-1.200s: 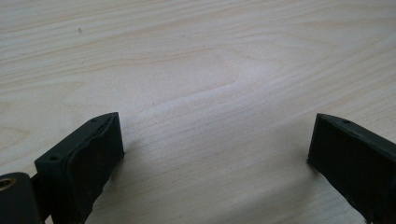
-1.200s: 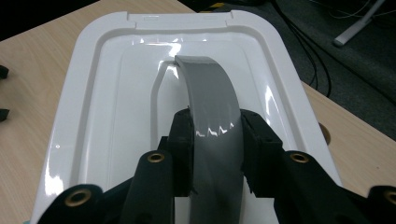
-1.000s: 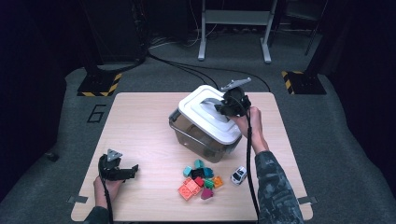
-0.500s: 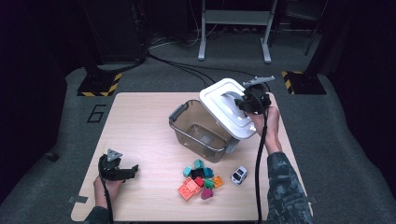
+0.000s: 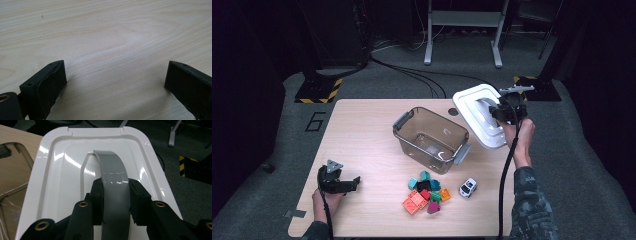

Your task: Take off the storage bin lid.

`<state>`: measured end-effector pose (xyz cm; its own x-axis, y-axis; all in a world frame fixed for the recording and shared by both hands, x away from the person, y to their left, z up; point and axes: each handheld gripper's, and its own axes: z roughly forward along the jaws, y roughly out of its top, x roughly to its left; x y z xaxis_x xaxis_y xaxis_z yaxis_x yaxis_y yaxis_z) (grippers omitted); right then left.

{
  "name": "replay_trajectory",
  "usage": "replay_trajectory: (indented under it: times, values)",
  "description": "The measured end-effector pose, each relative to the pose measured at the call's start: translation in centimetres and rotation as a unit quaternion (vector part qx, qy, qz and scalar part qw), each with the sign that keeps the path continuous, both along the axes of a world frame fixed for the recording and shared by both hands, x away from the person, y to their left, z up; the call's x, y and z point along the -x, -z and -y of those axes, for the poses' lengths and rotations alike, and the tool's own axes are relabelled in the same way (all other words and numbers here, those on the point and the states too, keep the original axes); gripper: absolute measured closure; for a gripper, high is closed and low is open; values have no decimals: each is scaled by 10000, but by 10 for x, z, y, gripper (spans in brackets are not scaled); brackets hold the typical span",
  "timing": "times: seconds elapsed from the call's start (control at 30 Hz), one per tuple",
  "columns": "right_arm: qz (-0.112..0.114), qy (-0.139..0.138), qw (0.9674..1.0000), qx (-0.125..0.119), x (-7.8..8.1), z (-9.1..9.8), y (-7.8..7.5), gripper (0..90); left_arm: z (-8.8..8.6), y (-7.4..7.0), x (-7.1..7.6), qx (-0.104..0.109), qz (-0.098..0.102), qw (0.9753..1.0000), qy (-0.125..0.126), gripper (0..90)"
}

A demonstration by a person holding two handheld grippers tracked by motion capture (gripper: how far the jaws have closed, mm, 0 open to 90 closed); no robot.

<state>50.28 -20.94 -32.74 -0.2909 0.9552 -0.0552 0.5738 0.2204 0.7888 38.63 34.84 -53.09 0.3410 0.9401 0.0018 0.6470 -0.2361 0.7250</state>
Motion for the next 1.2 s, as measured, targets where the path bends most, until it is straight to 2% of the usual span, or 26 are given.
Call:
replay_trajectory:
  times: [0.17, 0.27, 0.4, 0.57, 0.83, 1.2]
  values:
    - [-62, 262, 9996, -12, -1, 11, 9, 677, 0, 0, 0, 0, -1, 10000, 2, 35]
    - [-119, 459, 9989, 54, -3, 17, 20, 676, 0, 0, 0, 1, -1, 10000, 2, 35]
    - [-212, 713, 9972, -13, -6, 22, 30, 676, 0, 0, 0, -5, 1, 10000, 0, 36]
    - [-305, 804, 9963, 67, -8, 22, 41, 676, 0, -1, 0, -7, -35, 10000, 20, 36]
    - [-470, 1026, 9936, 61, -11, 24, 65, 676, 0, -1, 0, -8, -36, 10000, 22, 35]
    - [-650, 1156, 9911, 61, -14, 20, 98, 676, 0, -1, 0, -17, -38, 10000, 26, 35]
